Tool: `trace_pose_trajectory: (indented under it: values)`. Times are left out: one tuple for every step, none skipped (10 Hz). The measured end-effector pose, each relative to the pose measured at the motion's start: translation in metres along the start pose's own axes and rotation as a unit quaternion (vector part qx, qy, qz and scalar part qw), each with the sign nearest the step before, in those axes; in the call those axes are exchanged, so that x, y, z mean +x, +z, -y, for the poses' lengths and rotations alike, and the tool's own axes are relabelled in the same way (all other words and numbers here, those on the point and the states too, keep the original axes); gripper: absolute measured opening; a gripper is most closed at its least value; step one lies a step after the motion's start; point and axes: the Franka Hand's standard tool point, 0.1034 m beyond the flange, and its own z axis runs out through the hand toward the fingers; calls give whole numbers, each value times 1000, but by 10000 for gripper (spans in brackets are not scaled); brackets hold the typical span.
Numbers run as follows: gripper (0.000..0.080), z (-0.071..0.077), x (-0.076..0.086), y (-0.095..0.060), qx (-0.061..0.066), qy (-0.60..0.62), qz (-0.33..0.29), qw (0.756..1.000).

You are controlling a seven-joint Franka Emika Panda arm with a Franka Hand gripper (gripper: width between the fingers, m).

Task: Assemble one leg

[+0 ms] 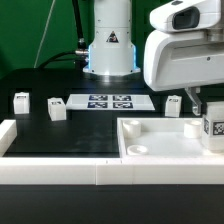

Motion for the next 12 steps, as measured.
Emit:
trace_pose_trajectory:
  values:
    - [290, 0, 0, 0, 0, 0, 0, 1000]
    - [290, 0, 0, 0, 0, 0, 0, 1000]
    - [290, 0, 0, 0, 0, 12, 0, 1000]
    - [290, 1, 0, 1, 2, 23, 0, 1000]
    - [290, 3, 1, 1, 4, 113, -4, 994]
    - [290, 5, 1, 1, 0, 203, -10, 979]
    - [290, 7, 2, 2, -1, 279, -14, 960]
    - [290, 7, 2, 2, -2, 318, -16, 948]
    - [290, 7, 3, 2, 2, 379, -20, 925]
    - [290, 7, 4, 2, 6, 414, -19, 910]
    - [290, 7, 4, 2, 10, 478, -19, 878]
    - [290, 8, 4, 1, 11, 521, -18, 853]
